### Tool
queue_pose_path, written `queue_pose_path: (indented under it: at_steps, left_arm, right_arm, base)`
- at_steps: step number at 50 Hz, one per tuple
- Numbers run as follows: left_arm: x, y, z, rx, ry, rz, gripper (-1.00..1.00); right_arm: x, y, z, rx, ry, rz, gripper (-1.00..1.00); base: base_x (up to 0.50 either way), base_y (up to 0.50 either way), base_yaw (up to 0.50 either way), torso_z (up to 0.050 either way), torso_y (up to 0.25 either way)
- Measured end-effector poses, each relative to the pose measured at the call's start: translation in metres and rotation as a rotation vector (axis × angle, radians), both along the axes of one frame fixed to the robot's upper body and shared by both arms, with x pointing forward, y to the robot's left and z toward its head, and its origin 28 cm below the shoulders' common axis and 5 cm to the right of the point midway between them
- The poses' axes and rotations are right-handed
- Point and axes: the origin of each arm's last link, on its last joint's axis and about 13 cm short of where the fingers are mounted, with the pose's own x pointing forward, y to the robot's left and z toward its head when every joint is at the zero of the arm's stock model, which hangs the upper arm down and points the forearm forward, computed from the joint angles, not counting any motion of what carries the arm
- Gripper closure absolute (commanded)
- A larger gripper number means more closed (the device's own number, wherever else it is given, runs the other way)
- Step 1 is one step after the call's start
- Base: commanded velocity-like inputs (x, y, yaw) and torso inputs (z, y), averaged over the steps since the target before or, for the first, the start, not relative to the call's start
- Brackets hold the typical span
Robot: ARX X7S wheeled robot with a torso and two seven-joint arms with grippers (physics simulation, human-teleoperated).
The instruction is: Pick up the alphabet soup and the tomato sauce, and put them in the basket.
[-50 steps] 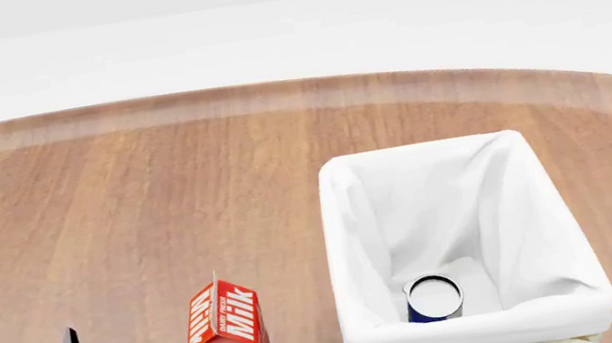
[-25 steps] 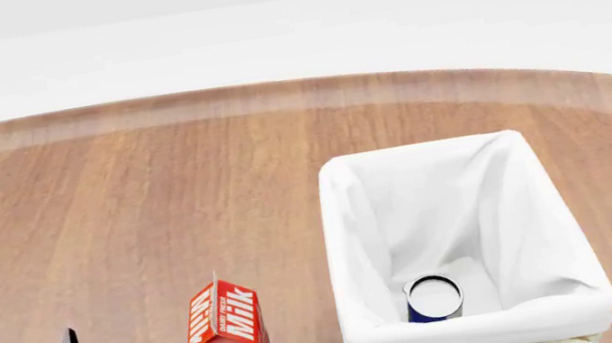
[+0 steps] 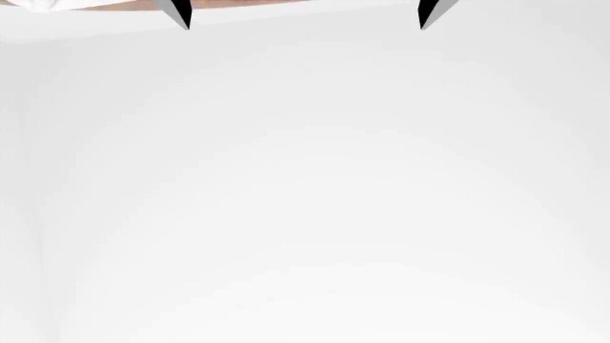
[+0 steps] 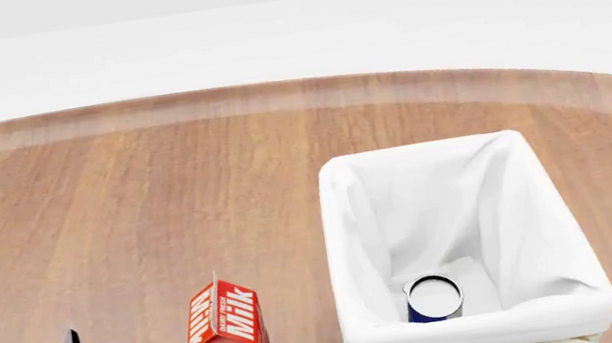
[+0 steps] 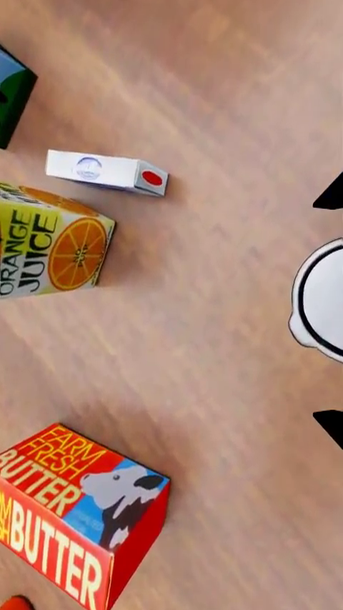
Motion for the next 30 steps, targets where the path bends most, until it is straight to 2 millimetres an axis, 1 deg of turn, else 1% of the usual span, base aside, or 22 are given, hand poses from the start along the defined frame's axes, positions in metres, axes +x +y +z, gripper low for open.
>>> queue_pose_path:
  at_steps: [30]
  left_arm:
    - [0.000,-0.001,0.000,0.003,0.002,-0.001,-1.00]
  right_arm:
    - [-0.003,0.000,-0.017,0.005,0.027,0.000,-1.00]
  base:
    - [0.00,0.00,0.00,0.000,0.000]
